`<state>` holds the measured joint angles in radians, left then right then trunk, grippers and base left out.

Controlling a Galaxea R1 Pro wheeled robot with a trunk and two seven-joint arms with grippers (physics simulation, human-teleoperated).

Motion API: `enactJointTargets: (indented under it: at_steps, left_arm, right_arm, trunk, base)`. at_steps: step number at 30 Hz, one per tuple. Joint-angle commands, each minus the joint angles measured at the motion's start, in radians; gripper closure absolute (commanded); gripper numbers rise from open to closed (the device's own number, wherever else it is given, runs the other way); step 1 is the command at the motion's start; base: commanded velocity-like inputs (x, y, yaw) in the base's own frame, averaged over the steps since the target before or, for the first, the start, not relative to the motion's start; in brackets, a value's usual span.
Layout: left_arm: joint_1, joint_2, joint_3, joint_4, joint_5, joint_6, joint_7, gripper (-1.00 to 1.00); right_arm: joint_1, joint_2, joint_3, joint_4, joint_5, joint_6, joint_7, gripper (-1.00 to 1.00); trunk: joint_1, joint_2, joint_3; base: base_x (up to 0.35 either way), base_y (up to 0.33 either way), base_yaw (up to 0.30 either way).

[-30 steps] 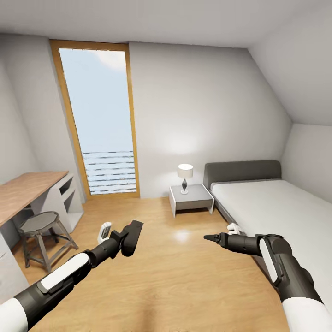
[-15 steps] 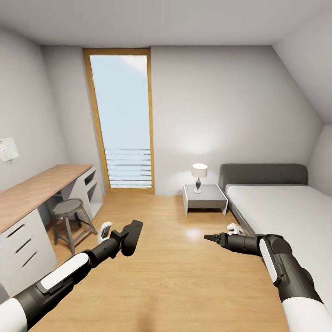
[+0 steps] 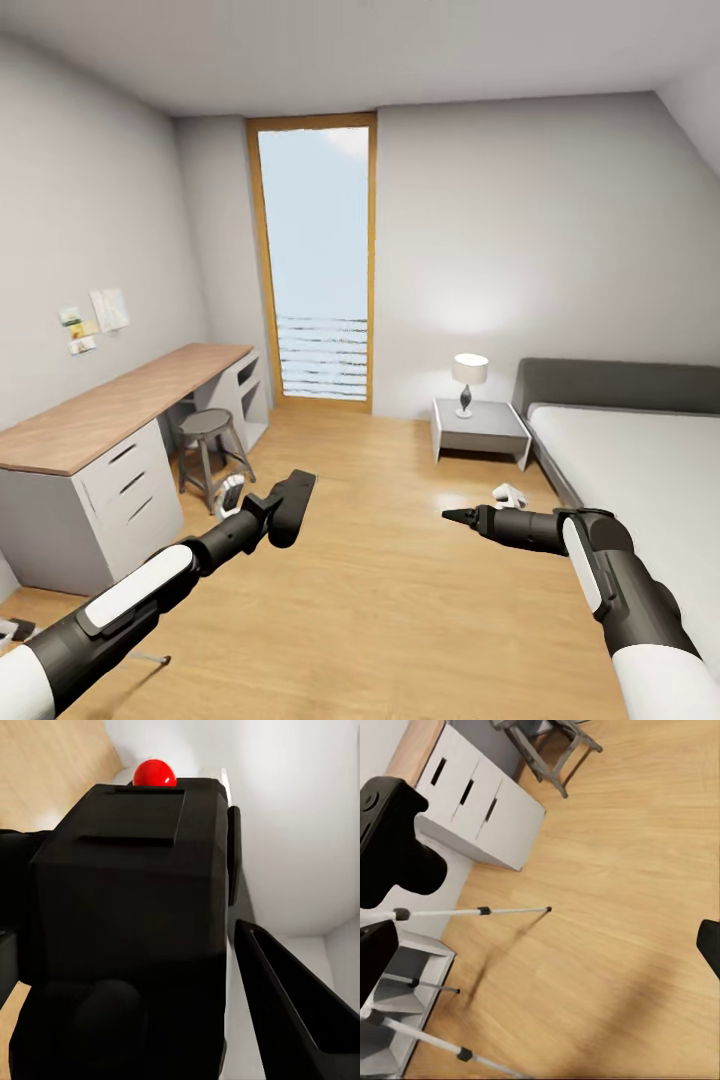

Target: Attach the digital camera to the camera tripod in the bedroom.

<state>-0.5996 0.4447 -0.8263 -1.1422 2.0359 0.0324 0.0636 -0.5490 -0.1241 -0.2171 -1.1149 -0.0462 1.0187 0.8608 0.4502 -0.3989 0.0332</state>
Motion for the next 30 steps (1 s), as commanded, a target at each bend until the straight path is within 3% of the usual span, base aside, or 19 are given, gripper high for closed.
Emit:
enactJointTargets:
  at_steps: [1,10,19,30]
  left_arm:
    - [-0.001,0.001,-0.002,-0.002,0.004,0.001,0.002,1.00]
    - [-0.001,0.004,-0.002,-0.004,0.002,0.005,0.001,1.00]
    - [-0.001,0.019,-0.003,-0.005,0.004,0.006,-0.006,1.00]
    - [-0.001,0.025,-0.004,-0.001,-0.003,0.001,-0.016,1.00]
  right_arm:
    - [0.000,0.000,-0.002,0.000,-0.004,0.008,0.000,-1.00]
    - [0.000,0.000,-0.002,0.002,-0.004,0.008,-0.002,-1.00]
    - [0.000,0.000,-0.002,0.005,-0.004,0.009,-0.002,-1.00]
    - [0.000,0.006,-0.002,0.011,-0.007,-0.005,-0.003,-1.00]
  trunk:
    - [0.000,-0.001,-0.001]
    - [0.000,-0.001,-0.001]
    - [0.000,-0.001,-0.001]
    - [0.000,-0.001,-0.001]
  base:
    - [-0.344,-0.004,0.278]
    - [-0.345,-0.001,0.246]
    - [-0.313,0.046,0.035]
    - [-0.049,0.184,0.001]
